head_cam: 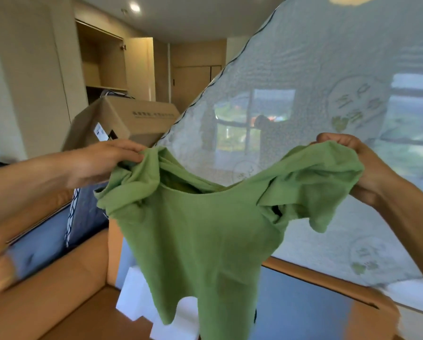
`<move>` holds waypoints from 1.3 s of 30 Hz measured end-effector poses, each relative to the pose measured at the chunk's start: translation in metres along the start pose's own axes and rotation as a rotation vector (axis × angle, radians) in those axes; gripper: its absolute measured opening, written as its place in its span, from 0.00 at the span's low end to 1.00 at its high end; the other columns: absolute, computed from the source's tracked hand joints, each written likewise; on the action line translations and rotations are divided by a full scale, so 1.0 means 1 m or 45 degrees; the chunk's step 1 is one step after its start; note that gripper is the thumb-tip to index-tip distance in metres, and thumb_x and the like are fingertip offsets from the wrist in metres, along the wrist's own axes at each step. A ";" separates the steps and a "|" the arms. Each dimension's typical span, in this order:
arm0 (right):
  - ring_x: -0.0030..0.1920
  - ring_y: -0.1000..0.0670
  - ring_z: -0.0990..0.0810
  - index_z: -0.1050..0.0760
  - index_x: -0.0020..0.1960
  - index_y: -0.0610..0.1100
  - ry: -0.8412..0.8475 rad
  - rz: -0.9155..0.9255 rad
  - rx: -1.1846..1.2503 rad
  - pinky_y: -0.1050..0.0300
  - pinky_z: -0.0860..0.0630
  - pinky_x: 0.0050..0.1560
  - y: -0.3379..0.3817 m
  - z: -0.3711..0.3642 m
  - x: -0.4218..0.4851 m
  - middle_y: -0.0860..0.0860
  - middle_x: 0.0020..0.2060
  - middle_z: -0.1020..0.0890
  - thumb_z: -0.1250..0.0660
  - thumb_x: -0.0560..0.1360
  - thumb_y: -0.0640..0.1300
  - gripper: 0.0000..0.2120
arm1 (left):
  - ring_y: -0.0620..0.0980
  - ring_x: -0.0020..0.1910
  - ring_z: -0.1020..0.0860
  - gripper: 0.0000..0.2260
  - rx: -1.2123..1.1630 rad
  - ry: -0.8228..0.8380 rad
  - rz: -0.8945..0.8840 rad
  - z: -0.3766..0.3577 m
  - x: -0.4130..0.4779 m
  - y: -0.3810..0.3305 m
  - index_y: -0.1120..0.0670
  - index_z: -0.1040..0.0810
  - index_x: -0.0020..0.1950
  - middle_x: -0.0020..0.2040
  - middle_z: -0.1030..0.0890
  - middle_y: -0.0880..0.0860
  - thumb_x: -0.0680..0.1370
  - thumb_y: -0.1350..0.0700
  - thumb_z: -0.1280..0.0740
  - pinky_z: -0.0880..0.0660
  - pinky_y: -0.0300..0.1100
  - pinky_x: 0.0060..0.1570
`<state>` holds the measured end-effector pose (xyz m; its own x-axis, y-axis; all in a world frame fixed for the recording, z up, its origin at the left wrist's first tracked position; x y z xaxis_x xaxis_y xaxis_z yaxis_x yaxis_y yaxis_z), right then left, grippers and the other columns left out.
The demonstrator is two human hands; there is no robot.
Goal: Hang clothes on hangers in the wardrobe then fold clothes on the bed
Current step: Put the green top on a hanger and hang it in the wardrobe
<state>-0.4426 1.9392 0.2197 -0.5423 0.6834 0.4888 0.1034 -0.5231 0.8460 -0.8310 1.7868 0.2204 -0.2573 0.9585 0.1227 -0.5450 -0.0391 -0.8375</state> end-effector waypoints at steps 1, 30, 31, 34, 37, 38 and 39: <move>0.29 0.50 0.33 0.33 0.33 0.40 0.058 -0.016 0.035 0.61 0.35 0.29 0.002 0.000 -0.003 0.45 0.29 0.31 0.39 0.73 0.28 0.13 | 0.53 0.46 0.17 0.09 -0.088 -0.023 0.034 -0.001 0.001 0.003 0.55 0.17 0.57 0.58 0.17 0.61 0.81 0.60 0.37 0.17 0.44 0.45; 0.39 0.44 0.24 0.30 0.45 0.38 0.088 0.751 -0.822 0.42 0.26 0.40 0.052 -0.115 -0.004 0.45 0.38 0.24 0.38 0.60 0.24 0.17 | 0.39 0.46 0.20 0.17 0.218 0.482 -0.824 -0.123 -0.009 -0.108 0.49 0.26 0.49 0.42 0.19 0.39 0.70 0.63 0.22 0.25 0.34 0.49; 0.39 0.44 0.25 0.31 0.45 0.38 -0.009 0.789 -0.823 0.41 0.27 0.41 0.054 -0.113 -0.004 0.45 0.38 0.24 0.38 0.59 0.25 0.16 | 0.39 0.45 0.20 0.18 0.183 0.428 -0.856 -0.125 -0.007 -0.114 0.49 0.27 0.47 0.40 0.19 0.38 0.69 0.66 0.24 0.26 0.35 0.47; 0.40 0.45 0.28 0.32 0.45 0.38 -0.302 0.829 -0.860 0.42 0.28 0.40 0.056 -0.100 -0.012 0.46 0.41 0.27 0.37 0.63 0.26 0.14 | 0.46 0.48 0.18 0.19 0.181 0.254 -0.893 -0.131 -0.006 -0.130 0.49 0.28 0.55 0.45 0.18 0.47 0.70 0.66 0.28 0.22 0.44 0.43; 0.40 0.48 0.29 0.33 0.49 0.42 -0.504 0.772 -1.033 0.43 0.29 0.36 0.045 -0.087 -0.027 0.50 0.45 0.28 0.39 0.64 0.27 0.18 | 0.39 0.39 0.21 0.18 0.404 0.050 -1.008 -0.137 -0.008 -0.143 0.50 0.27 0.61 0.43 0.21 0.48 0.74 0.63 0.30 0.29 0.30 0.37; 0.39 0.48 0.30 0.34 0.49 0.44 -0.559 0.710 -1.113 0.44 0.30 0.34 0.039 -0.083 -0.032 0.51 0.45 0.29 0.39 0.64 0.27 0.19 | 0.40 0.38 0.21 0.16 0.478 -0.049 -1.044 -0.138 -0.011 -0.146 0.50 0.26 0.62 0.43 0.22 0.48 0.76 0.62 0.31 0.30 0.30 0.34; 0.39 0.48 0.30 0.35 0.50 0.46 -0.608 0.607 -1.192 0.46 0.30 0.33 0.030 -0.078 -0.035 0.51 0.46 0.30 0.39 0.63 0.28 0.20 | 0.43 0.39 0.21 0.16 0.531 -0.140 -1.058 -0.138 -0.014 -0.150 0.50 0.26 0.63 0.42 0.22 0.49 0.77 0.61 0.33 0.30 0.32 0.34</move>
<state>-0.4856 1.8598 0.2116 -0.2231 0.3330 0.9161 -0.5542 -0.8165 0.1618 -0.6360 1.8186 0.2706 0.2808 0.6929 0.6641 -0.8246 0.5282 -0.2025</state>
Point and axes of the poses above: each hand's wrist, its own x-axis towards the middle knuckle, its own z-axis out of the back of the hand, y = z × x, the point moved 2 cm from there along x, towards the middle knuckle
